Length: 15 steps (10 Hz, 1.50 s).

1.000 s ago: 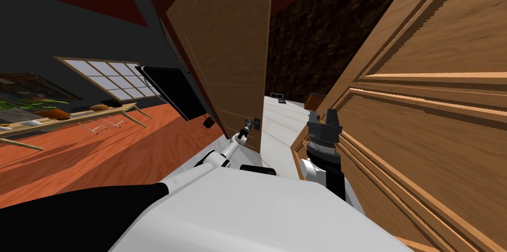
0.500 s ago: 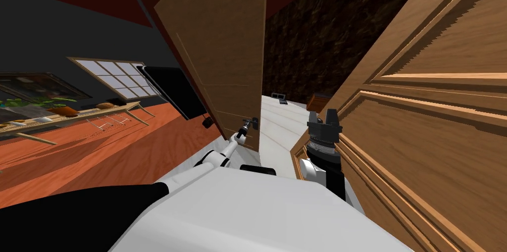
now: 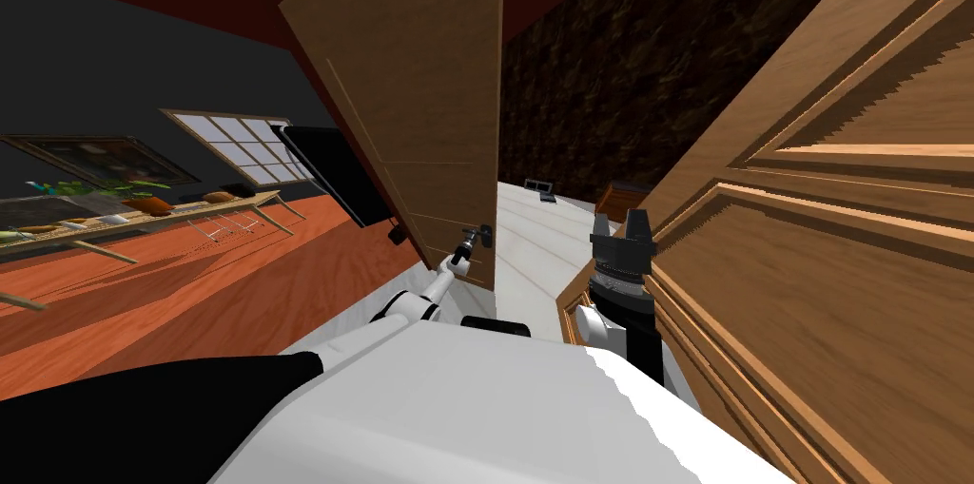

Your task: Push the door open

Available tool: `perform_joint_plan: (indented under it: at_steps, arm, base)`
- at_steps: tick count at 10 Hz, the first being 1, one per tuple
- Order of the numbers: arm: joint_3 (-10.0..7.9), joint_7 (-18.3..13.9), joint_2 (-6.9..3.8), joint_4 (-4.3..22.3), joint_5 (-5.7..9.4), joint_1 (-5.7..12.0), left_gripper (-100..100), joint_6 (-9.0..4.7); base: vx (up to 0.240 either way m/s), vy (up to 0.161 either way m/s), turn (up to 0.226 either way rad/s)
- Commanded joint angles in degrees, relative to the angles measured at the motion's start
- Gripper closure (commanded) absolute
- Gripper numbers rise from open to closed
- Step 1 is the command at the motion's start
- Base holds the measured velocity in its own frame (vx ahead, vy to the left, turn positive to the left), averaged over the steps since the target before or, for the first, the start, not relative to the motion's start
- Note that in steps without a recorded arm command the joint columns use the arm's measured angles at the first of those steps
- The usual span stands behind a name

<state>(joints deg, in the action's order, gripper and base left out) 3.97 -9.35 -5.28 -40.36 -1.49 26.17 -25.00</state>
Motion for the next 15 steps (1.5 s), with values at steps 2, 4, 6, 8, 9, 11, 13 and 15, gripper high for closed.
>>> perform_joint_plan:
  at_steps: [2, 4, 6, 8, 9, 11, 13, 15]
  arm:
    - [-1.63, 0.63, -0.31, 0.71, 0.44, 0.41, 100, -0.67]
    - [-1.84, 0.61, -0.45, 1.24, 0.52, 0.29, 100, -0.86]
    - [-3.1, 1.82, -0.86, 1.0, 0.72, 0.35, 100, -0.74]
    - [-3.9, 2.69, -0.97, 0.92, 0.82, 0.36, 100, -0.69]
    - [-4.34, 3.18, -1.01, 0.87, 0.88, 0.37, 100, -0.67]
    - [-4.34, 3.18, -1.01, 0.87, 0.88, 0.37, 100, -0.67]
    - [-5.55, 4.51, -1.02, 0.74, 1.04, 0.38, 100, -0.59]
    - [-5.55, 4.51, -1.02, 0.74, 1.04, 0.38, 100, -0.59]
  base:
    - [0.12, -0.151, 0.068]
    - [0.095, -0.102, 0.045]
    - [0.163, 0.035, 0.108]
    - [0.179, 0.01, 0.096]
    - [0.188, 0.03, 0.087]
    - [0.084, 0.016, 0.009]
    - [0.158, 0.024, 0.153]
    - [0.084, -0.003, 0.002]
